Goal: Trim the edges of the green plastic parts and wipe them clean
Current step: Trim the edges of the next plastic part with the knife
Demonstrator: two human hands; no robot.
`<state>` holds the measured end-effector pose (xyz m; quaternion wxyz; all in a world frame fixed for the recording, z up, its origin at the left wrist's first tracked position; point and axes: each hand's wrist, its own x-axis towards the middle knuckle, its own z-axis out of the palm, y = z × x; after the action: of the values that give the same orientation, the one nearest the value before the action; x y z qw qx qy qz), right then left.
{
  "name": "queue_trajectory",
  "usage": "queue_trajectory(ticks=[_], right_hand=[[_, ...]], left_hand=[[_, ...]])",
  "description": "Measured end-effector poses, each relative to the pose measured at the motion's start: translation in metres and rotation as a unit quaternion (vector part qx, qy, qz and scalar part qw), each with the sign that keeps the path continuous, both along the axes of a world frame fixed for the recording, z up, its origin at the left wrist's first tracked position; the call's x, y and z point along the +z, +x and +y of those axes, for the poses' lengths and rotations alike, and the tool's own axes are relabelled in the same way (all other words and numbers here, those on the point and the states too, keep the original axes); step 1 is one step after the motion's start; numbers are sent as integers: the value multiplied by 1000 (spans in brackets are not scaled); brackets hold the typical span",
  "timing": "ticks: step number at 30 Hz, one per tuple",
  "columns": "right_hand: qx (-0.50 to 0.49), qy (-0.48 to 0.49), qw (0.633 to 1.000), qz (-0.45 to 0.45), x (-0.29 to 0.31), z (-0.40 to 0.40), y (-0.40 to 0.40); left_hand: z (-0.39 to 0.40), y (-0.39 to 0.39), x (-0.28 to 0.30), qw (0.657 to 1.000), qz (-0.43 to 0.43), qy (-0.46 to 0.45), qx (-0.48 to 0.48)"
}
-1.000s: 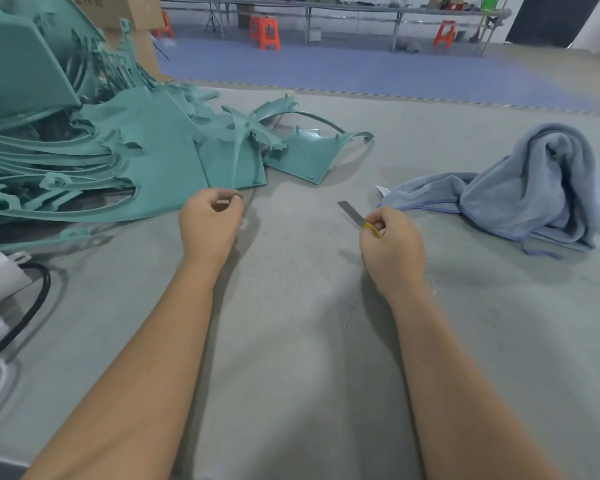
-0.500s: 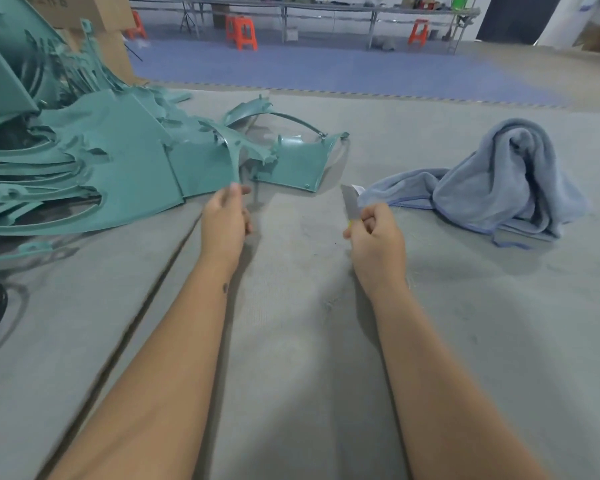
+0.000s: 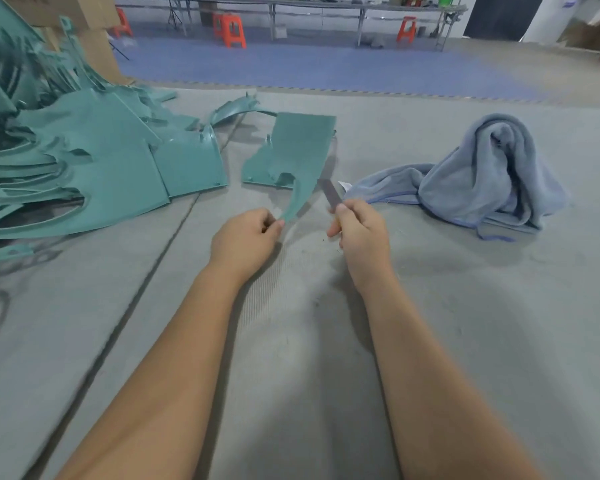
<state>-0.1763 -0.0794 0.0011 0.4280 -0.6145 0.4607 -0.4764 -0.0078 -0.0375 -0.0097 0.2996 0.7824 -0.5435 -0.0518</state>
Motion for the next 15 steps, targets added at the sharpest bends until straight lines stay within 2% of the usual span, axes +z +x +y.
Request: queue_trajectory(ticks=[2, 4, 8, 15], right_hand=[[15, 15, 1000, -2, 0, 2, 0], [21, 35, 999, -18, 1, 3, 0], [28, 61, 997, -50, 8, 3, 2], [75, 91, 990, -80, 6, 5, 10]], left_hand=[[1, -4, 1, 1000, -28, 5, 3], [5, -6, 1, 1000, -14, -6, -11], [15, -4, 3, 988, 127, -81, -34], [19, -16, 8, 958, 248, -100, -103]])
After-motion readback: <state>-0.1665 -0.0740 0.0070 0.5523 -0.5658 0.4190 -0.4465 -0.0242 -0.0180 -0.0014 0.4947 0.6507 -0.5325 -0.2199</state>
